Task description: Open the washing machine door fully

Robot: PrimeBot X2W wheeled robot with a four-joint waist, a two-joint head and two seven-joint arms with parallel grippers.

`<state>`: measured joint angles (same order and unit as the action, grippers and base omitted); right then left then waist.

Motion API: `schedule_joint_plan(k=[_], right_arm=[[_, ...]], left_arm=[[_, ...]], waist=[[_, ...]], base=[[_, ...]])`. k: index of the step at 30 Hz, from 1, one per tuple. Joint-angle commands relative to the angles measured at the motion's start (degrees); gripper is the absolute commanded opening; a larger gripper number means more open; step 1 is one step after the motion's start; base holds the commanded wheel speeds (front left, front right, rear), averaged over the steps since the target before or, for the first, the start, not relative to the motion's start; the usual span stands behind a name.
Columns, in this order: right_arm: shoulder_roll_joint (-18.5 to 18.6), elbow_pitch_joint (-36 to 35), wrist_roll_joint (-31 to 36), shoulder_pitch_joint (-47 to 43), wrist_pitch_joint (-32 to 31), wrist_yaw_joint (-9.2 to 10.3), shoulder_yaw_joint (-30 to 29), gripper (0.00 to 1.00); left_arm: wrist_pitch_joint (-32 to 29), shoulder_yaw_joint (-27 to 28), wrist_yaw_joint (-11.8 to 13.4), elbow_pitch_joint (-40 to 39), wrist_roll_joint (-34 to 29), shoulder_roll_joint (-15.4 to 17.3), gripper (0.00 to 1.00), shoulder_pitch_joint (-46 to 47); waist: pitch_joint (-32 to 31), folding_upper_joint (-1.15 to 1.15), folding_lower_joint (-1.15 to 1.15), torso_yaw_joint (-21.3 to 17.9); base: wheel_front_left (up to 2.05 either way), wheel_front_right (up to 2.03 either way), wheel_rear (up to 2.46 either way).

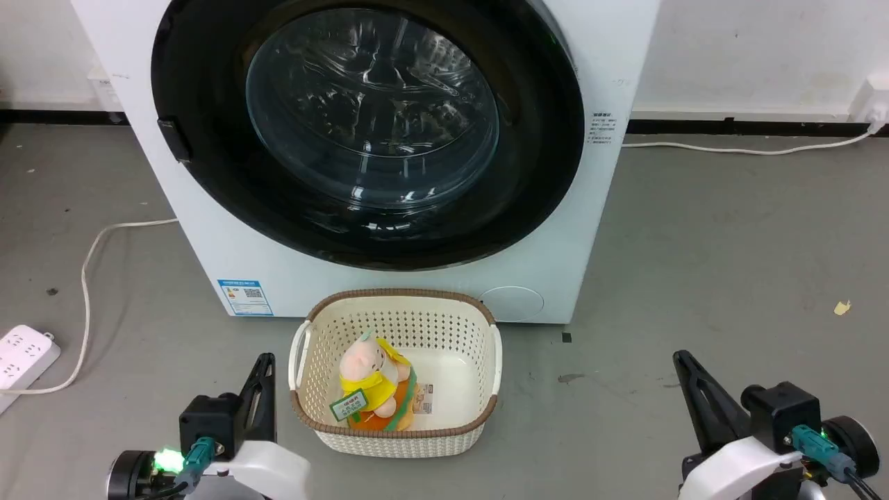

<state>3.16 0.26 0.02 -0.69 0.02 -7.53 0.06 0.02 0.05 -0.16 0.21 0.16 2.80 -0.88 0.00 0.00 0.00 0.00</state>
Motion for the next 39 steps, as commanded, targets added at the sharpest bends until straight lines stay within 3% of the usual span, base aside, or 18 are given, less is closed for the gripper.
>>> schedule_joint_plan(k=[1, 37, 38, 39], right_arm=[[-0.28, -0.26, -0.02, 0.69, -0.02, 0.04, -0.06, 0.00], [-0.28, -0.26, -0.02, 0.69, -0.02, 0.04, -0.06, 0.00], [0.01, 0.00, -0.02, -0.01, 0.02, 0.00, -0.02, 1.00], [0.01, 0.01, 0.00, -0.03, 0.01, -0.01, 0.01, 1.00]], left_arm=[[-0.02, -0.05, 0.16, -0.21, -0.16, 0.08, 0.00, 0.88], [-0.02, -0.05, 0.16, -0.21, -0.16, 0.08, 0.00, 0.88], [0.02, -0.04, -0.01, 0.01, 0.00, 0.00, 1.00, -0.01], [-0.01, -0.01, -0.01, 0.03, 0.00, -0.01, 1.00, -0.03]], waist=[[0.00, 0.00, 0.00, 0.00], [0.00, 0.00, 0.00, 0.00], [0.00, 0.00, 0.00, 0.00], [0.00, 0.00, 0.00, 0.00]], base=[[0.00, 0.00, 0.00], [0.00, 0.00, 0.00], [0.00, 0.00, 0.00], [0.00, 0.00, 0.00]])
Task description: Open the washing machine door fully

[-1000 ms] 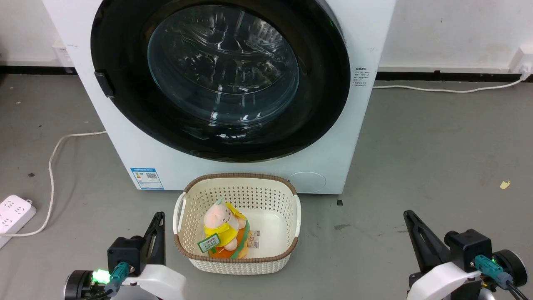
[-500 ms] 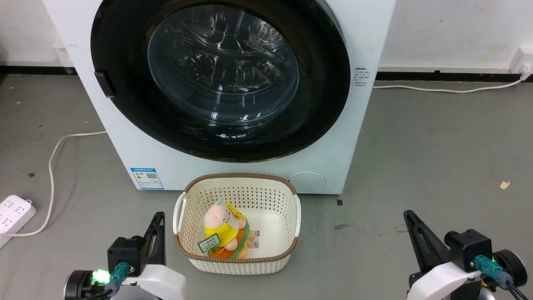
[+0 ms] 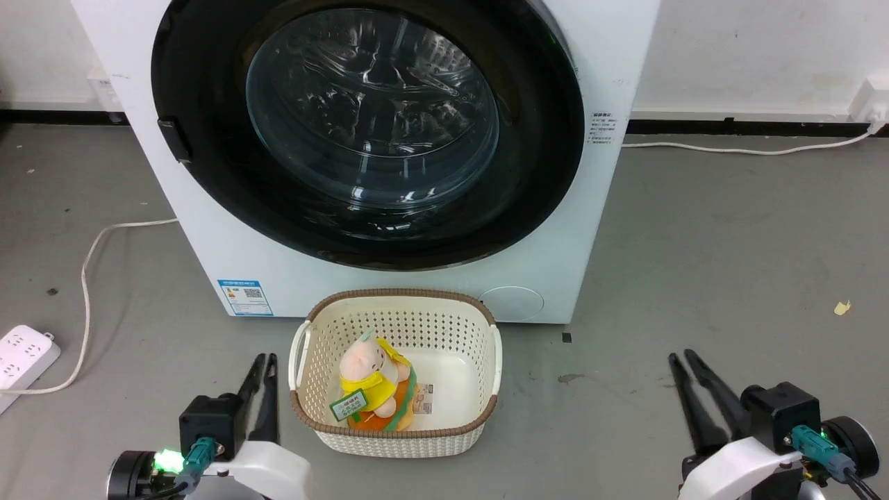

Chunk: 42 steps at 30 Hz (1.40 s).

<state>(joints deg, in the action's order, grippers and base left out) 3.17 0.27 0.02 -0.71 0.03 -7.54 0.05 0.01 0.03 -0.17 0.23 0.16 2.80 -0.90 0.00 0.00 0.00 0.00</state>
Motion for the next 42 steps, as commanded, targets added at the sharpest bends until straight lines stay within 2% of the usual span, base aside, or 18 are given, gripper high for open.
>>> schedule_joint_plan(k=[1, 26, 42], right_arm=[[0.00, 0.01, 0.00, -0.02, -0.01, 0.00, 0.03, 1.00], [-0.05, 0.42, -2.84, 0.49, 2.73, 0.01, -0.15, 1.00], [1.53, 2.27, -18.27, 7.87, 1.08, 0.02, -2.26, 1.00]], left_arm=[[0.01, 0.01, 0.00, 0.02, 0.00, -0.01, 1.00, -0.01], [2.76, -1.65, 1.13, 1.05, 0.40, 0.01, 1.00, -0.11], [4.67, -2.99, 1.71, 1.14, 0.44, 0.03, 1.00, 1.66]], waist=[[0.00, 0.00, 0.00, 0.00], [0.06, 0.00, 0.00, -0.07], [4.00, 0.00, 0.00, 1.07]], base=[[0.00, 0.00, 0.00], [0.00, 0.00, 0.00], [0.00, 0.00, 0.00]])
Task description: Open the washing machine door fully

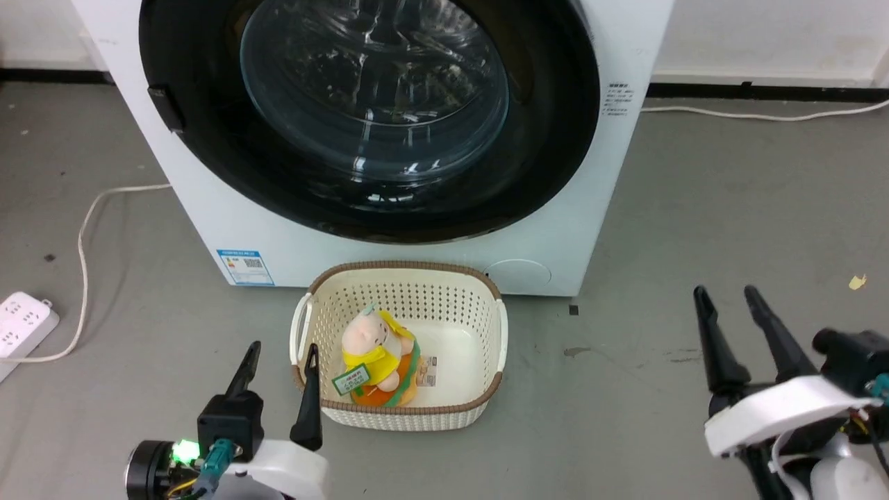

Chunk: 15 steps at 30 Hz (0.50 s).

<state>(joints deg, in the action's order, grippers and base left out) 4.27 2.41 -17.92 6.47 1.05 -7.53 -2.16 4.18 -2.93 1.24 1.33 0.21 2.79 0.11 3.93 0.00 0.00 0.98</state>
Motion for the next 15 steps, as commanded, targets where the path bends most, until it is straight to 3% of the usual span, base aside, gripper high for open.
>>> schedule_joint_plan(k=[1, 13, 14, 15], right_arm=[[0.58, 0.41, -1.19, 1.34, -0.16, 0.01, -0.38, 1.00], [1.39, 4.58, -10.12, 10.38, -3.65, 0.01, -3.13, 1.00], [1.48, 5.12, -10.60, 11.32, -3.89, 0.01, -3.42, 0.96], [1.51, 5.70, -11.18, 12.33, -4.16, 0.01, -3.75, 0.81]], left_arm=[[0.62, -0.12, 0.34, 0.03, 0.38, 0.04, 1.00, 0.79], [2.06, -1.10, 0.94, -0.21, 0.50, 0.05, 1.00, 2.40], [2.17, -1.17, 1.02, -0.22, 0.49, 0.05, 1.00, 2.52], [2.29, -1.23, 1.11, -0.22, 0.48, 0.05, 1.00, 2.65]], waist=[[0.33, 0.00, 0.00, 0.19], [3.93, 0.00, 0.00, 1.76], [4.23, 0.00, 0.00, 1.89], [4.54, 0.00, 0.00, 2.03]], base=[[0.00, 0.00, 0.00], [0.00, 0.00, 0.00], [0.00, 0.00, 0.00], [0.00, 0.00, 0.00]])
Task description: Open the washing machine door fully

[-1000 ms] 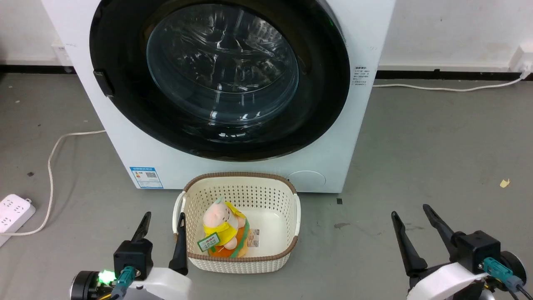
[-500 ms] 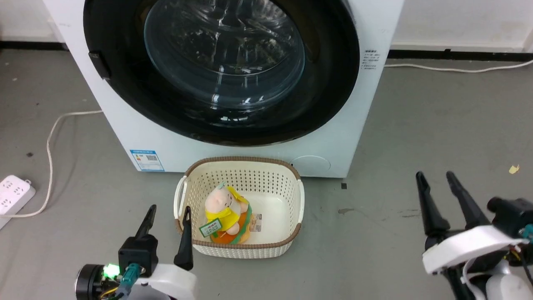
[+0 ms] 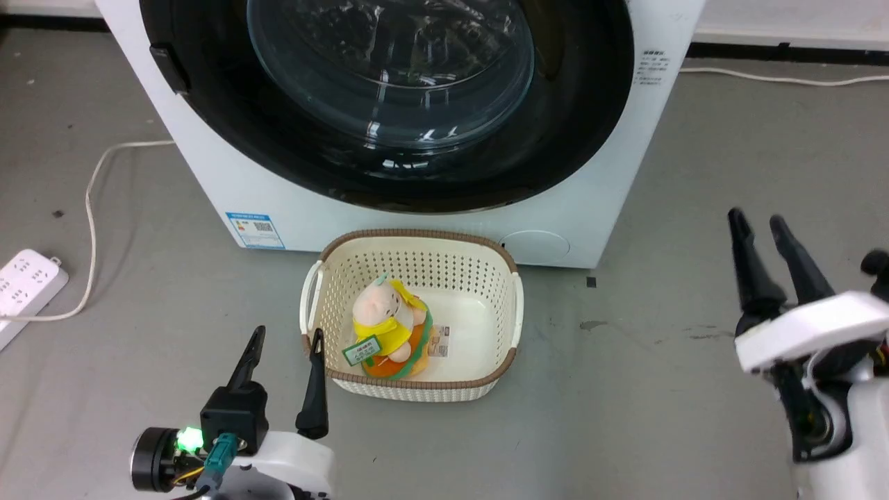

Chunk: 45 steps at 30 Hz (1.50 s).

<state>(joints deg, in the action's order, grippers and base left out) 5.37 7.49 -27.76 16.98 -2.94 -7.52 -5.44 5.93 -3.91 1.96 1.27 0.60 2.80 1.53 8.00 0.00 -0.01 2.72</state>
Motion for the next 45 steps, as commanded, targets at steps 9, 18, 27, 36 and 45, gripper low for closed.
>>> schedule_joint_plan(k=[9, 18, 27, 36, 45], right_arm=[[-0.15, 9.57, -8.79, 11.80, -4.36, 0.01, -5.27, 0.00], [1.41, 23.28, -15.63, 25.77, -9.81, 0.01, -9.94, 0.00], [1.92, 29.35, -20.76, 35.22, -14.66, 0.01, -11.59, 0.00], [2.27, 38.51, -25.58, 45.50, -19.98, 0.02, -13.00, 0.00], [4.98, 45.47, -27.16, 52.99, -21.90, 0.02, -12.82, 0.00]], left_arm=[[1.62, -1.05, 0.96, -0.06, 0.31, 0.05, 1.00, 2.25], [2.94, -2.33, 1.72, 0.10, 0.79, 0.05, 1.00, 3.71], [4.02, -3.25, 2.39, 0.14, 1.18, 0.05, 1.00, 5.09], [5.10, -3.96, 3.03, -0.31, 1.79, 0.06, 1.00, 6.30], [6.05, -5.13, 3.56, -0.64, 2.22, 0.07, 1.00, 7.51]], waist=[[2.77, 0.00, 0.01, 1.38], [5.67, 0.00, 0.01, 2.89], [8.43, 0.00, 0.01, 3.99], [11.33, 0.00, 0.01, 4.86], [14.40, 0.00, 0.01, 6.39]], base=[[0.00, 0.00, 0.00], [0.00, 0.00, 0.00], [0.00, 0.00, 0.00], [0.00, 0.00, 0.00], [0.00, 0.00, 0.00]])
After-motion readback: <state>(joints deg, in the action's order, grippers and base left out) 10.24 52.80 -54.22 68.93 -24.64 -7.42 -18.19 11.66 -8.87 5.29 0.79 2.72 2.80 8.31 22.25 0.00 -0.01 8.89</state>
